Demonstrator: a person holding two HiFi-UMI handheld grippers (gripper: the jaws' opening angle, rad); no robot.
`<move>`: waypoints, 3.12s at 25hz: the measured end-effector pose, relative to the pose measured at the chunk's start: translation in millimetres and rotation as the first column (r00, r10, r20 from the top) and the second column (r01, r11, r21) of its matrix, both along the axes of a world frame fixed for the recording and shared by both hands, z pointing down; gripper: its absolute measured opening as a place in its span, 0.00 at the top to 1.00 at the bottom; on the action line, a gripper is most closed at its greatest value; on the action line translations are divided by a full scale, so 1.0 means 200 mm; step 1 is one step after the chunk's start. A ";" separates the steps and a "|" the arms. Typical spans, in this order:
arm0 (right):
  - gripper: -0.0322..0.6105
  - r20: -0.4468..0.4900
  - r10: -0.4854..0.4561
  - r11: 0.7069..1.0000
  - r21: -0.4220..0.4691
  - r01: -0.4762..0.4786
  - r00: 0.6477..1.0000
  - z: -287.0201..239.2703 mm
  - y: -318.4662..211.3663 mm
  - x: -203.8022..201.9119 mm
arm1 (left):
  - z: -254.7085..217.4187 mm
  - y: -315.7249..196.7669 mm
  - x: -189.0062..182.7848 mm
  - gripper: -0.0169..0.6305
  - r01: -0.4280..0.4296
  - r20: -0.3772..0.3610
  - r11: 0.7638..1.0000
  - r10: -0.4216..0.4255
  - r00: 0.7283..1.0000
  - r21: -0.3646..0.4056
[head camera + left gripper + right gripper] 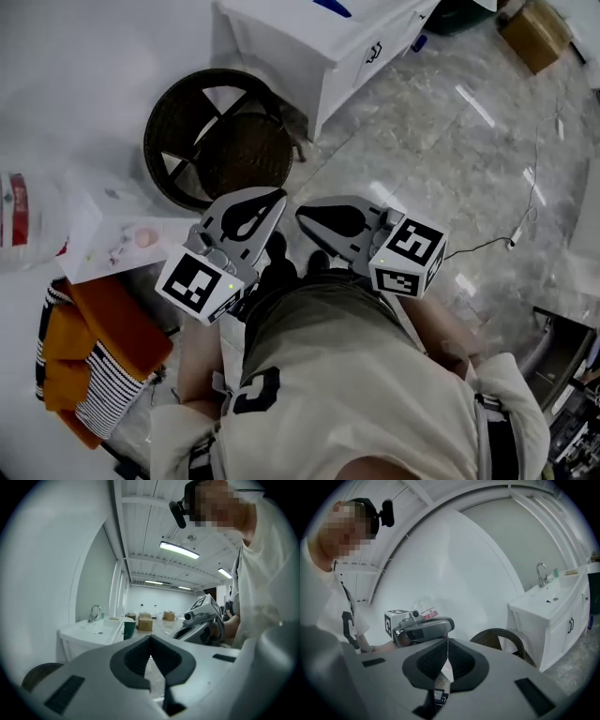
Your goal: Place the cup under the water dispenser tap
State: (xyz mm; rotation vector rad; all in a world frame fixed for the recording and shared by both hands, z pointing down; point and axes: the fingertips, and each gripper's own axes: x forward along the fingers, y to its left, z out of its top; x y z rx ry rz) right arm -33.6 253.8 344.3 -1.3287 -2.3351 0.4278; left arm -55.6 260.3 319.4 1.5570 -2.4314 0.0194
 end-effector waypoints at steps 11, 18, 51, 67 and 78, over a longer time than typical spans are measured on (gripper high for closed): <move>0.90 0.096 0.430 0.895 0.082 -0.438 0.898 -0.10 -0.47 -0.17 | 0.00 -0.48 -0.09 0.88 -0.296 -0.054 0.949 0.303 0.951 0.109; 0.90 0.095 0.723 0.671 0.139 -0.728 0.684 -0.05 -0.79 0.03 | 0.04 -0.79 0.09 0.88 -0.593 -0.075 0.778 0.617 0.784 0.207; 0.90 0.197 0.963 0.155 0.152 -0.976 0.183 -0.13 -2.12 1.04 | -0.01 -2.13 1.04 0.88 -0.924 -0.034 0.345 0.938 0.344 0.163; 0.90 0.171 0.980 0.100 0.053 -0.994 0.107 -0.06 -2.43 1.36 | 0.04 -2.53 1.11 0.88 -0.937 0.008 0.349 0.937 0.349 0.017; 0.90 0.076 0.969 0.225 0.124 -0.966 0.236 0.12 -2.69 0.90 | 0.18 -2.75 0.54 0.88 -0.881 -0.030 0.472 0.880 0.473 -0.037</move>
